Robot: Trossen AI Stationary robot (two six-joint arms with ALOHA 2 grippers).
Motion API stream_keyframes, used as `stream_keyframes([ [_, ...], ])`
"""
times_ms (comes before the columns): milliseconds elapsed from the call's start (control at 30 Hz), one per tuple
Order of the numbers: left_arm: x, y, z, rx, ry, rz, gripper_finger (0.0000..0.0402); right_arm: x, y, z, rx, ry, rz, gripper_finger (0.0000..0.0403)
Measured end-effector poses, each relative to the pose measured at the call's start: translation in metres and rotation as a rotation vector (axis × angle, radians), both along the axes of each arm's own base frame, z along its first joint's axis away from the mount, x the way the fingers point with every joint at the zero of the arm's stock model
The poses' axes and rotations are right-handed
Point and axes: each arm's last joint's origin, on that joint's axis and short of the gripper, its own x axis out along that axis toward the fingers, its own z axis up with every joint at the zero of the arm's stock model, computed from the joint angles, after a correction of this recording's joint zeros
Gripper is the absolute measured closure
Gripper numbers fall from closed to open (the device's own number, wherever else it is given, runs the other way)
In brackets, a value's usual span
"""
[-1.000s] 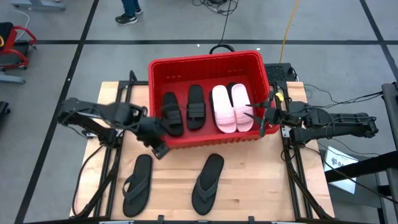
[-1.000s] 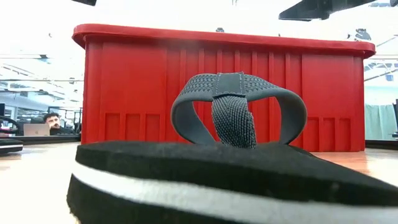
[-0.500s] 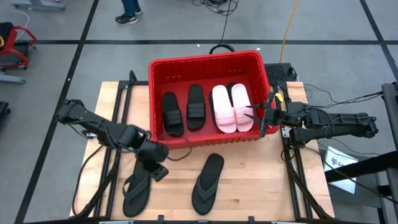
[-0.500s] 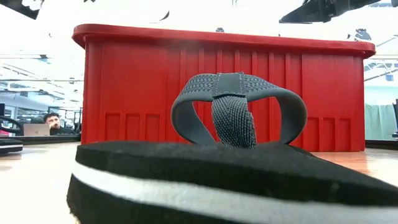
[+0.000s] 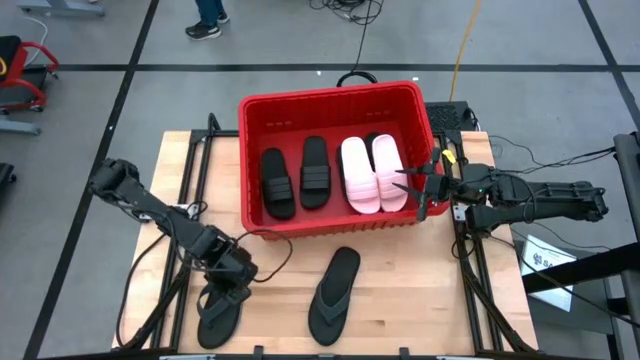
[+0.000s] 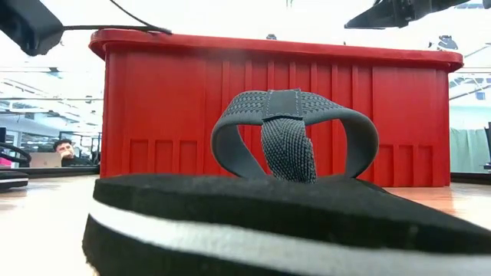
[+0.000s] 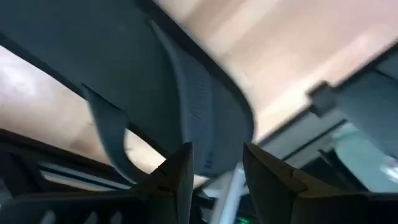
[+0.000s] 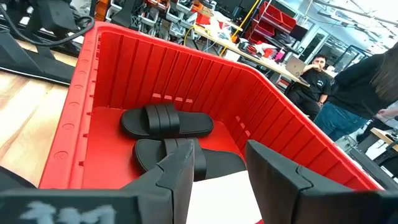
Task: Pick and place slides into bin
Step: Put the black slipper into the red organizer bin
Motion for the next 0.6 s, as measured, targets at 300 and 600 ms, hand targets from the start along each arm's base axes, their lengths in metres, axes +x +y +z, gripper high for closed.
stream_keyframes([
  [300,-0.011,-0.002,-0.036,-0.01,-0.036,-0.054,0.027,0.0,0.0,0.0,0.015,-0.005,-0.005,0.0268],
  [600,-0.016,0.0,-0.052,-0.016,-0.037,-0.058,0.027,0.0,0.0,0.0,0.031,-0.011,-0.009,0.0268],
])
